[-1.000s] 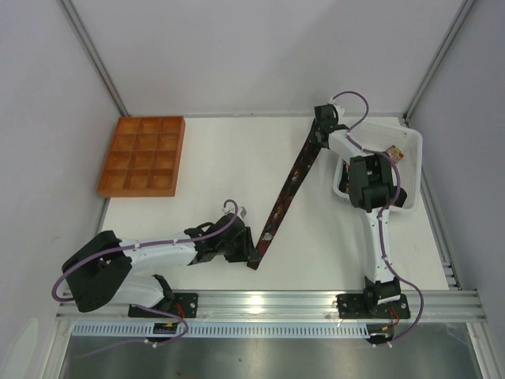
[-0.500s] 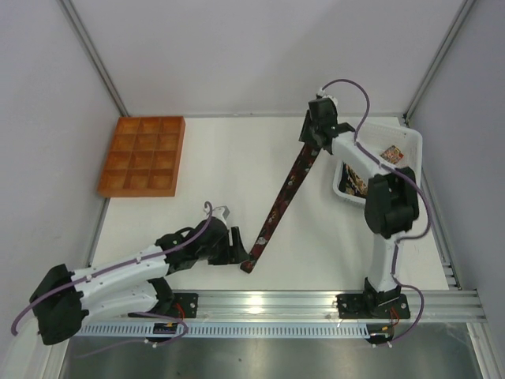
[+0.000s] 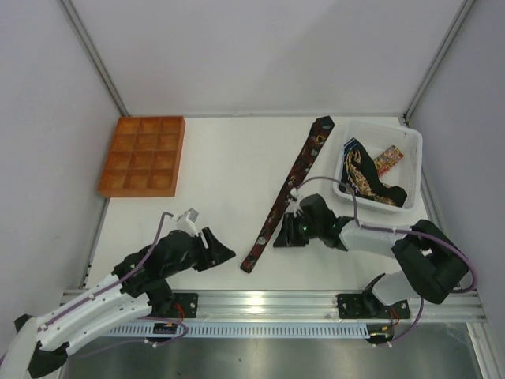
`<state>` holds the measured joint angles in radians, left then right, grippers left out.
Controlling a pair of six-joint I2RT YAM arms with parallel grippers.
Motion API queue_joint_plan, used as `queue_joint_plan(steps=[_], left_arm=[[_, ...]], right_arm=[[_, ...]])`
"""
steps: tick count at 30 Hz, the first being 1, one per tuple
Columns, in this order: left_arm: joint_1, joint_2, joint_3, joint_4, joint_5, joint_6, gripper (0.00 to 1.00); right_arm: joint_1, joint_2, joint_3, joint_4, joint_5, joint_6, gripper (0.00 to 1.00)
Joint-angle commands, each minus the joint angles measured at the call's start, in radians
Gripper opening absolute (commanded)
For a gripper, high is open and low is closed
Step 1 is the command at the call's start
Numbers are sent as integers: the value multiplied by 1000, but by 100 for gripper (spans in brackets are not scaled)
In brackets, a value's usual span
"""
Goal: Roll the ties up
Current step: Flatten the tie, then roll the tie
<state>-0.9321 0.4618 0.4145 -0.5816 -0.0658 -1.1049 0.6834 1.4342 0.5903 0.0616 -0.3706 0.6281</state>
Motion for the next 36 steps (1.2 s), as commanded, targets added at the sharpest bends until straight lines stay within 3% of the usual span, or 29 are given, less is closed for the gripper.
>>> queue_joint_plan(steps=[1, 10, 16, 29, 33, 36], left_arm=[[-4, -60, -37, -38, -39, -97, 60], [-4, -65, -134, 52, 29, -162, 56], [-4, -34, -141, 78, 27, -179, 55], [-4, -8, -149, 34, 21, -240, 52], [-4, -25, -143, -55, -5, -280, 54], [-4, -41, -103, -136, -54, -279, 54]], right_arm=[[77, -77, -79, 269, -74, 105, 34], [116, -57, -129, 371, -105, 131, 28], [142, 63, -86, 486, -169, 205, 7], [229, 391, -84, 839, -245, 341, 2], [232, 502, -63, 958, -238, 407, 0], [245, 532, -34, 951, -217, 416, 0]])
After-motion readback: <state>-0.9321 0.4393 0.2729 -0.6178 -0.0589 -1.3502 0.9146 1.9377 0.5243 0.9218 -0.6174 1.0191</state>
